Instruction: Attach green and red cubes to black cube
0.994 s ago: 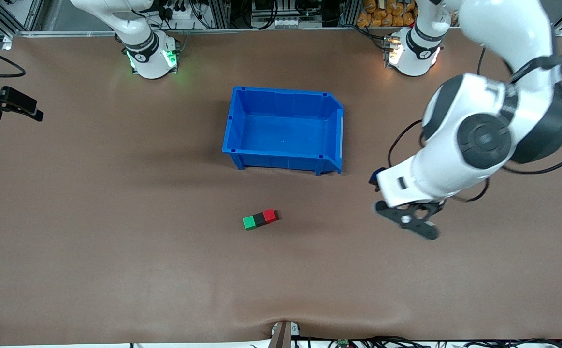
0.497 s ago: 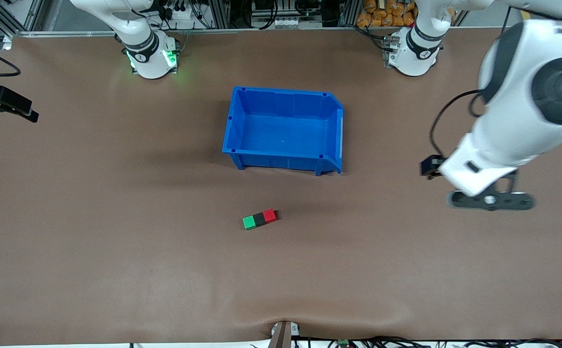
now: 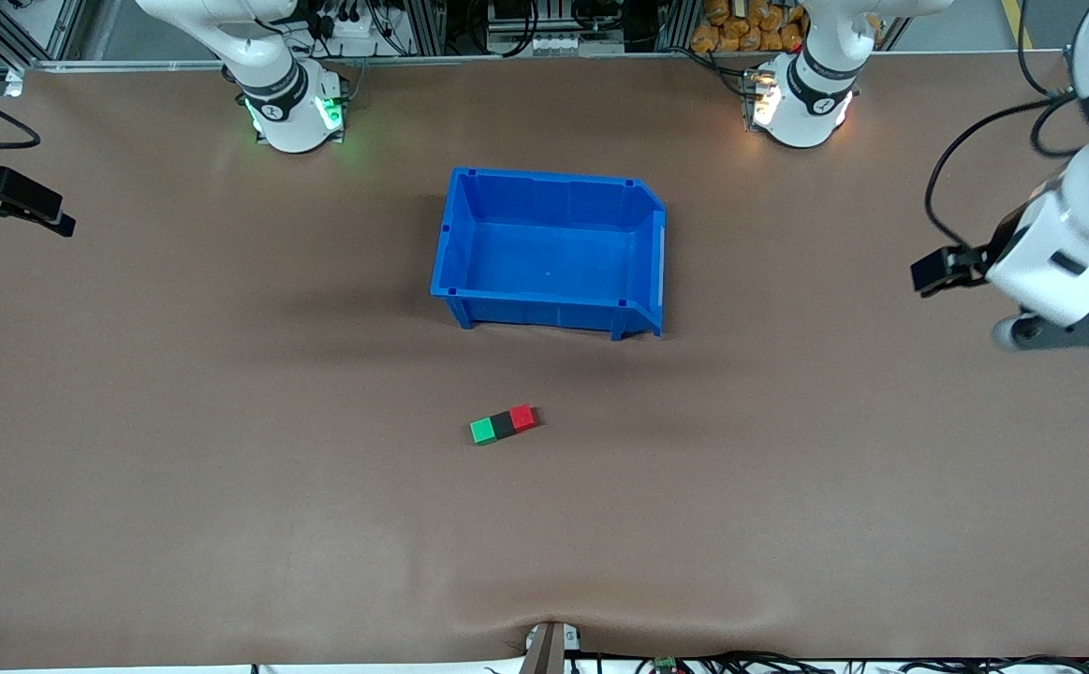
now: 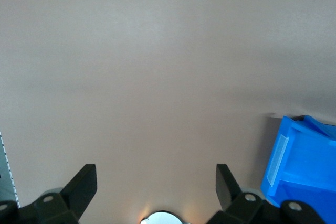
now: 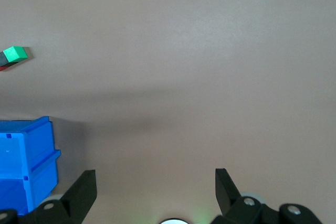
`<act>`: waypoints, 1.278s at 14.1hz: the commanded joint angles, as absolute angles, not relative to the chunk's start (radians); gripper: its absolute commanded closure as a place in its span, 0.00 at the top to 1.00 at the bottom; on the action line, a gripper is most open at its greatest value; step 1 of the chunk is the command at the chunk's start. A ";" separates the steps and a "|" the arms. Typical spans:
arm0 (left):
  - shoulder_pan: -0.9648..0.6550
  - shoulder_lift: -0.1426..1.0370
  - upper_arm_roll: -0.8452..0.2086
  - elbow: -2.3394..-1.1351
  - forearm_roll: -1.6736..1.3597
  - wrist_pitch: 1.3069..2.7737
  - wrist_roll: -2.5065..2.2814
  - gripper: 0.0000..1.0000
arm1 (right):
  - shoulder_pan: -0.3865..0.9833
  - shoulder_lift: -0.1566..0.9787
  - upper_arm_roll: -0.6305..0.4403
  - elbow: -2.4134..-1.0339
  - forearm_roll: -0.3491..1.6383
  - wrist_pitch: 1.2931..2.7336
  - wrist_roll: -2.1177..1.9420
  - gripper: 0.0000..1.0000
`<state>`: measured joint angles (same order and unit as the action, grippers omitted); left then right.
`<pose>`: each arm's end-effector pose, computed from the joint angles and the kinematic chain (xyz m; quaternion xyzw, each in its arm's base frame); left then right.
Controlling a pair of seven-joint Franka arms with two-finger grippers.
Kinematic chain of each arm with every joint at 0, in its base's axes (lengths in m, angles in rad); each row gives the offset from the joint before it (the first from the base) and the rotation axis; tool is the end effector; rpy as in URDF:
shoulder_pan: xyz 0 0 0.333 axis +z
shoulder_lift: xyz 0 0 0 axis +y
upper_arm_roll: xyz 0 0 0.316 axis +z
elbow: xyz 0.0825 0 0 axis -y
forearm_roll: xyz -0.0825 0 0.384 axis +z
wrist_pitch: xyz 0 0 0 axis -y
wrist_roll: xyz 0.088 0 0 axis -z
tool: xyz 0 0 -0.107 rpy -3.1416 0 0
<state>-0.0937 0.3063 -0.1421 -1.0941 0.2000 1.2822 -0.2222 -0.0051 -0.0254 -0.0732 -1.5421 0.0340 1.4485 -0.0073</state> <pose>0.6046 -0.1015 0.6421 -0.9953 -0.0181 0.0393 0.0870 0.5326 -0.0384 0.6414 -0.9987 0.0339 0.0333 0.0193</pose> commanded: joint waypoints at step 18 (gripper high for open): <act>0.031 -0.202 -0.147 -1.743 0.015 1.582 -0.190 1.00 | -0.031 -0.031 -0.069 -1.537 0.021 1.442 -0.005 1.00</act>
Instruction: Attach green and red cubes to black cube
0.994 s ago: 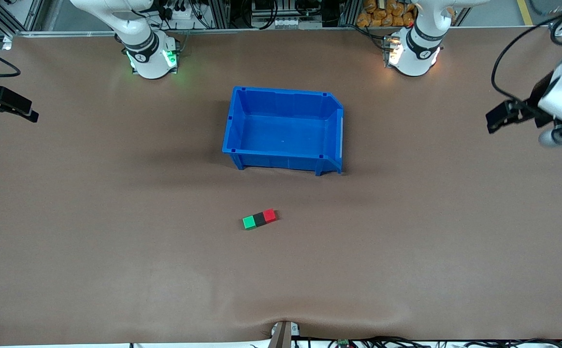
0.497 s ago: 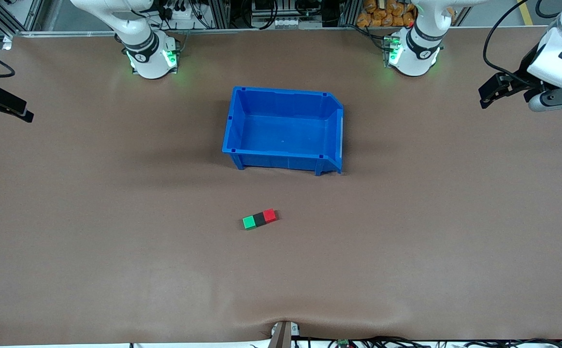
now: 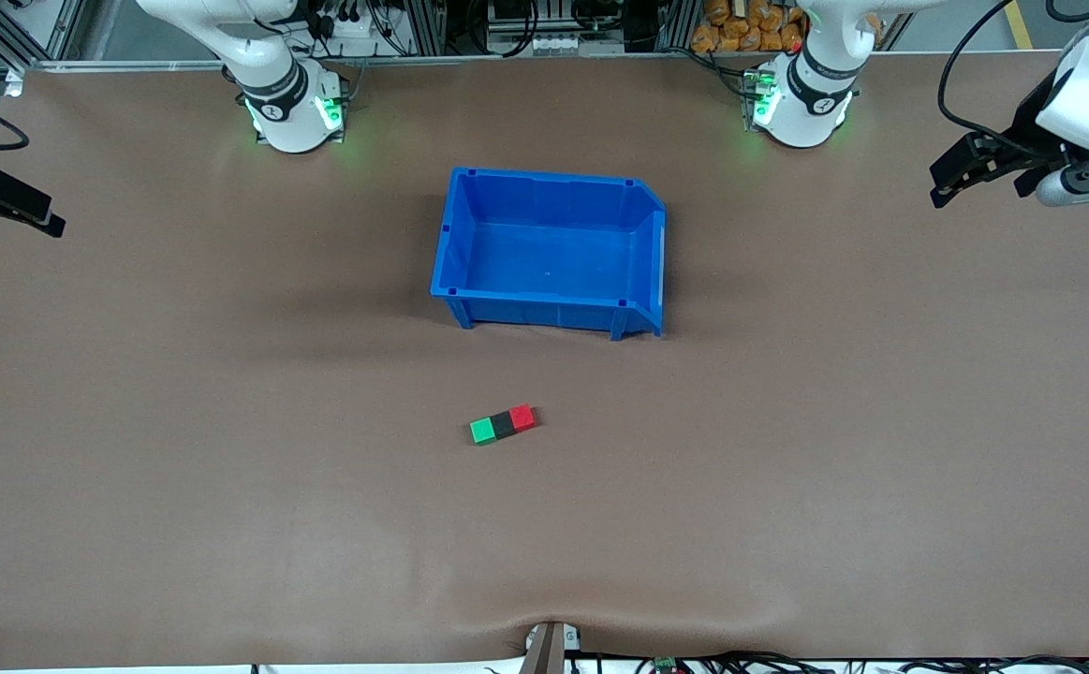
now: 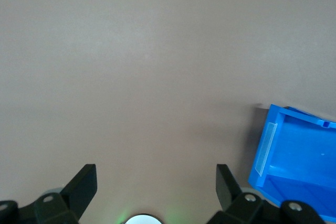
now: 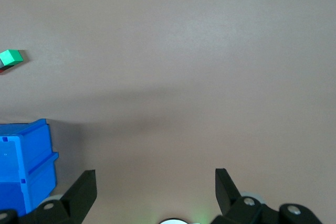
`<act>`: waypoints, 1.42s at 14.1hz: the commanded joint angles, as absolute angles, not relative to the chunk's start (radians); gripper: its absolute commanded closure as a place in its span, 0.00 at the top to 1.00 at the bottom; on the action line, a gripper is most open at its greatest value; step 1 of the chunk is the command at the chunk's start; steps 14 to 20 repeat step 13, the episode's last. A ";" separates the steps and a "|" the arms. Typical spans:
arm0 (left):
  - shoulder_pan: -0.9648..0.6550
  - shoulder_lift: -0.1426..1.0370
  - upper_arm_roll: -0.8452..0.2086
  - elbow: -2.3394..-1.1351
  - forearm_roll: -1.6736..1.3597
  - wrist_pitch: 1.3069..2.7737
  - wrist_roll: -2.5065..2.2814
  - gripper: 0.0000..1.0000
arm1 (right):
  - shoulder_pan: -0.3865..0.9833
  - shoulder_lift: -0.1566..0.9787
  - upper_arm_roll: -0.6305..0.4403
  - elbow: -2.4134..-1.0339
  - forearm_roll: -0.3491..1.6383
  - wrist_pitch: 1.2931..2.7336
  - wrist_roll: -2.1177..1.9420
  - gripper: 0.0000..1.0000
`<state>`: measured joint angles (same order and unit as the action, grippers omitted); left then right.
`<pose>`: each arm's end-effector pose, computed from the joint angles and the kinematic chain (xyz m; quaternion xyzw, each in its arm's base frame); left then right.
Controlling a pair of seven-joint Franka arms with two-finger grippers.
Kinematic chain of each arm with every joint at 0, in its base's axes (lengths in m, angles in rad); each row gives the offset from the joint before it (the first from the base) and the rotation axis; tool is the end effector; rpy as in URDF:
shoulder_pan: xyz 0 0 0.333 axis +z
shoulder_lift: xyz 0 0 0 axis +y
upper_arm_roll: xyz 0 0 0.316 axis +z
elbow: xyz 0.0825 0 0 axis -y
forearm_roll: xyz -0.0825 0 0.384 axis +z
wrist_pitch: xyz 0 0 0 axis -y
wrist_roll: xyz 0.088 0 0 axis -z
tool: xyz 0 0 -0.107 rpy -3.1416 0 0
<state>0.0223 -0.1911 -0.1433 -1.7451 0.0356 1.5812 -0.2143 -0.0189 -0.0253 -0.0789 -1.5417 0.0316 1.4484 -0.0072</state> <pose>0.4910 -0.0631 0.6424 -0.9983 -0.0478 -0.0177 0.0288 0.5317 -0.0491 0.6415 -0.9983 0.0438 0.0331 0.0185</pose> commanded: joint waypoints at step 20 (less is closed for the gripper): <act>0.032 -0.187 -0.144 -1.704 -0.002 1.562 -0.187 1.00 | -0.028 -0.031 -0.067 -1.537 0.023 1.440 -0.005 1.00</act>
